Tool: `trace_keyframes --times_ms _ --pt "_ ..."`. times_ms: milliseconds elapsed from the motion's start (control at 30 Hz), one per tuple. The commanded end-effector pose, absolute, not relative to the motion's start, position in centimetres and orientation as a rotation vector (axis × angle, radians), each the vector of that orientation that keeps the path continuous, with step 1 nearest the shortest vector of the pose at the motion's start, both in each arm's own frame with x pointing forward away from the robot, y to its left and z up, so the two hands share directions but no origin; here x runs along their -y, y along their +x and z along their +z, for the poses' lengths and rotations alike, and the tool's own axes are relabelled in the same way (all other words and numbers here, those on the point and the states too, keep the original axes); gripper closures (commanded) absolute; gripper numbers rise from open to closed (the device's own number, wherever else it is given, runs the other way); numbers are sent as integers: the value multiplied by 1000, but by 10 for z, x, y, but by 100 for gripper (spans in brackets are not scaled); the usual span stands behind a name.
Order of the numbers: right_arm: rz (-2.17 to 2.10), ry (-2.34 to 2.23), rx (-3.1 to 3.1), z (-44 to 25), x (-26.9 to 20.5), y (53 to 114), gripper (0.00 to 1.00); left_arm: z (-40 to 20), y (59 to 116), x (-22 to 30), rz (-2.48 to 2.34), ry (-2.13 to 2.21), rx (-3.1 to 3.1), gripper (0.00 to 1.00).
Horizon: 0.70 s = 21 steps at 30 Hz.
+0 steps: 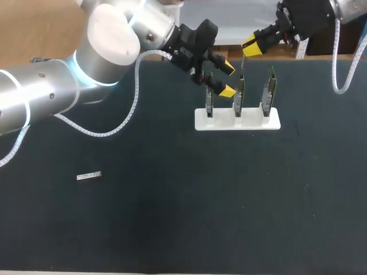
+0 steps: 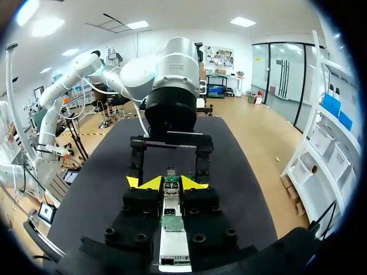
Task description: Pick up the optical module with the left hand, and insert it into the network port with the right hand.
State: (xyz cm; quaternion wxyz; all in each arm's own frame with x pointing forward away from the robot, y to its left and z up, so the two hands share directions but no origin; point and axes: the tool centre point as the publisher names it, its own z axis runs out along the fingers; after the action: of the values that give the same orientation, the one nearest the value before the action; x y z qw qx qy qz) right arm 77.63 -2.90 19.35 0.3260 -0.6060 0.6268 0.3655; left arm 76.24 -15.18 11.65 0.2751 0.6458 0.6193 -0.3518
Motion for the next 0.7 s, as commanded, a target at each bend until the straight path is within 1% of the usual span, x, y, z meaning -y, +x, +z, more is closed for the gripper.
trace_keyframes --times_ms 33,700 --pt "953 -1586 -1642 194 29 774 100 116 765 153 -949 1746 -1666 0" --pt "966 -1593 -1636 193 29 773 100 116 767 152 -920 1746 -1684 0"
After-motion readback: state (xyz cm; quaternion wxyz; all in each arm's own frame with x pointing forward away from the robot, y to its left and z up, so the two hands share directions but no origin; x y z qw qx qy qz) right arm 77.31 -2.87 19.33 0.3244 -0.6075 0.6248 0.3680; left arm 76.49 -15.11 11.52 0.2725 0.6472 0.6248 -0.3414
